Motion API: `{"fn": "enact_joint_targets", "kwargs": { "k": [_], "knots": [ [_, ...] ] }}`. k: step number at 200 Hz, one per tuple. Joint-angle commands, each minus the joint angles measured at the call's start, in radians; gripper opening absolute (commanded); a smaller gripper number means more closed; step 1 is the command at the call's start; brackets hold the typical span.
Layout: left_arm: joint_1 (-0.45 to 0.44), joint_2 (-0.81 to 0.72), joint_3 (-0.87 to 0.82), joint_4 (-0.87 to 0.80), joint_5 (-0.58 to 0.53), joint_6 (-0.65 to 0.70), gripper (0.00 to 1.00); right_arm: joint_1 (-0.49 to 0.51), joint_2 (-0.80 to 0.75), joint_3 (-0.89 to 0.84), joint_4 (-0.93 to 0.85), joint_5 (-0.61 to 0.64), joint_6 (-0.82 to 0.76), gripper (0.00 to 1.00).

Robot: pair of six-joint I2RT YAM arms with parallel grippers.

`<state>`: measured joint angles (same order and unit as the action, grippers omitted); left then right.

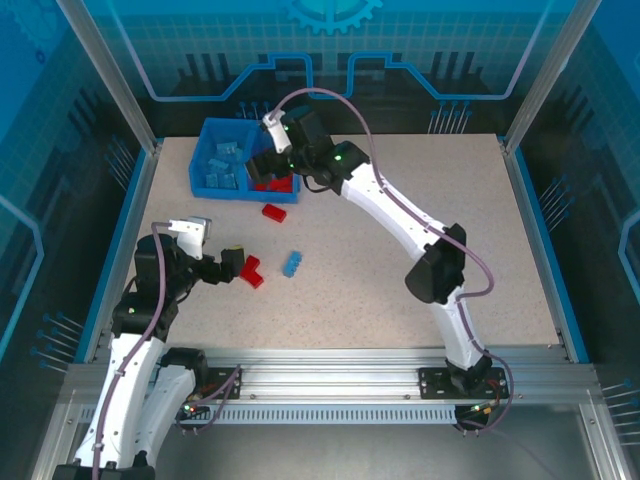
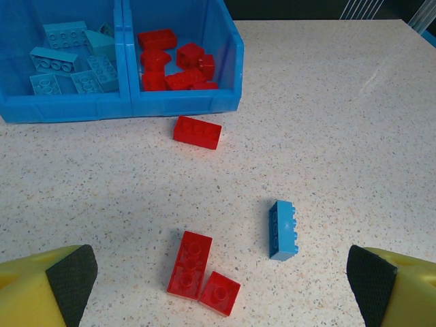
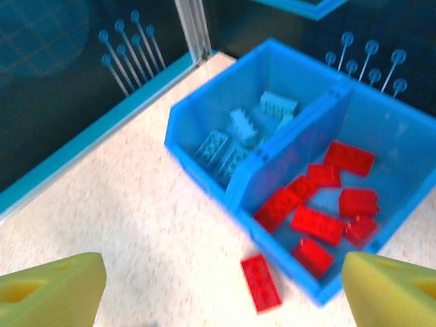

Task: Sort the legos into containers by color

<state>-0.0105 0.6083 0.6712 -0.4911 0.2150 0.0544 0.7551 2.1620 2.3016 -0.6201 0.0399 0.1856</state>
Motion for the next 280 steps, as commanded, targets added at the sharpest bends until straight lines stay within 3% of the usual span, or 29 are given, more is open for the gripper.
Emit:
{"fn": "enact_joint_targets", "kwargs": {
  "k": [1,32,58,99,172,240,280],
  "knots": [
    [-0.003,0.002,-0.004,0.002,0.014,-0.002,0.99,0.011,0.002,-0.145,-0.086,-0.009,0.019,0.91],
    [-0.003,0.009,-0.002,-0.002,0.011,-0.002,0.99,0.014,0.069,-0.207,-0.045,-0.047,0.126,0.92],
    [-0.003,0.009,-0.001,-0.009,0.009,0.000,0.99,0.005,0.158,-0.151,-0.057,-0.014,0.181,1.00],
    [-0.003,0.013,-0.001,-0.007,0.010,0.003,0.99,-0.007,0.301,-0.060,-0.081,-0.010,0.208,1.00],
    [-0.003,0.015,0.001,-0.014,0.007,0.004,0.99,-0.014,0.466,0.124,-0.108,0.012,0.231,0.98],
    [-0.003,0.026,0.002,-0.012,0.009,0.009,0.99,-0.023,0.565,0.252,-0.059,-0.056,0.184,0.97],
    [-0.003,0.026,0.002,-0.013,0.007,0.011,0.99,-0.028,0.593,0.272,-0.033,-0.120,0.172,0.86]
  ]
}}
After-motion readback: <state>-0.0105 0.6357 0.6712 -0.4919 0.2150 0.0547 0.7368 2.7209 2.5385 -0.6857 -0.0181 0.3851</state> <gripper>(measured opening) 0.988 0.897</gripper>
